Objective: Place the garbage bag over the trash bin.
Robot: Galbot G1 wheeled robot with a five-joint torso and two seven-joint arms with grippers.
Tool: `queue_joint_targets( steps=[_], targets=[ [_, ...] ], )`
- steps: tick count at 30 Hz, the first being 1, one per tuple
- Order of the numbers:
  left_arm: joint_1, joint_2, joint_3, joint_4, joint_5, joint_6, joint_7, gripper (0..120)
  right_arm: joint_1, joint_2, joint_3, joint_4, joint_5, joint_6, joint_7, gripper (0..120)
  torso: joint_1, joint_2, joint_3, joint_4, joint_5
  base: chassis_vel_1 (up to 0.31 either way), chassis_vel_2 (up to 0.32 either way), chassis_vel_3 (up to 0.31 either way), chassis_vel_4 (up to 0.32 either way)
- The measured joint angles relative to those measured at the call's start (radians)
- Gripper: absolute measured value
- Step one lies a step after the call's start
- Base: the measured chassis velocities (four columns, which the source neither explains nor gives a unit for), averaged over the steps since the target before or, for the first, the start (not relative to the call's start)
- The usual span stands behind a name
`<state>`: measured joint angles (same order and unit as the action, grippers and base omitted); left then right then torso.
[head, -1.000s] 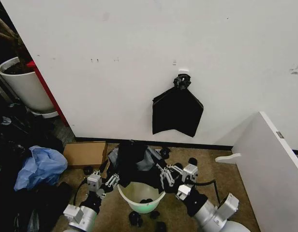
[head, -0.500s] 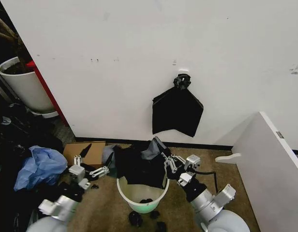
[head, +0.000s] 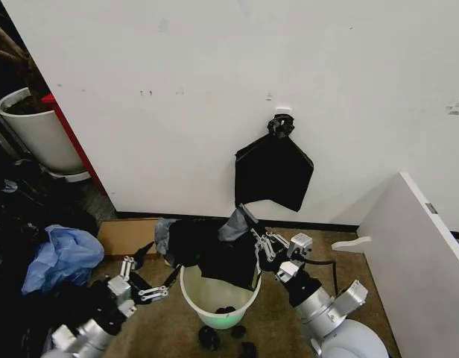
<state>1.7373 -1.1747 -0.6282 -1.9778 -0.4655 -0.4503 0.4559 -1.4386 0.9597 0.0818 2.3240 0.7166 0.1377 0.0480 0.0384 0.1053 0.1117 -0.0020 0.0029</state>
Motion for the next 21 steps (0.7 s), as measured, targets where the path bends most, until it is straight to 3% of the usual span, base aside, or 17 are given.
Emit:
queue_joint_targets(
  steps=[4, 7, 15, 21],
  targets=[
    [-0.014, -0.026, 0.007, 0.038, 0.011, -0.013, -0.082, 100, 0.001, -0.001, 0.015, 0.006, 0.003, 0.0, -0.002, 0, 0.0, 0.0, 0.0, 0.0002, -0.0002, 0.0, 0.0, 0.0, 0.0],
    [-0.038, -0.025, 0.004, 0.065, -0.02, 0.001, -0.081, 100, -0.002, -0.004, 0.017, 0.011, 0.003, 0.0, -0.006, 0, 0.0, 0.0, 0.0, 0.0001, -0.0003, 0.0, 0.0, 0.0, 0.0],
    [-0.192, -0.001, 0.014, 0.222, -0.136, 0.062, 0.131, 100, -0.006, -0.001, 0.004, 0.011, -0.005, -0.005, -0.017, 0, 0.0, 0.0, 0.0, 0.0001, -0.0004, 0.0, 0.0, 0.0, 0.0],
    [-0.277, -0.019, 0.037, 0.297, -0.156, 0.097, 0.172, 100, -0.015, -0.002, 0.004, 0.02, -0.008, -0.007, -0.02, 0, 0.0, 0.0, 0.0, 0.0, -0.0003, 0.0, 0.0, 0.0, 0.0]
  ],
)
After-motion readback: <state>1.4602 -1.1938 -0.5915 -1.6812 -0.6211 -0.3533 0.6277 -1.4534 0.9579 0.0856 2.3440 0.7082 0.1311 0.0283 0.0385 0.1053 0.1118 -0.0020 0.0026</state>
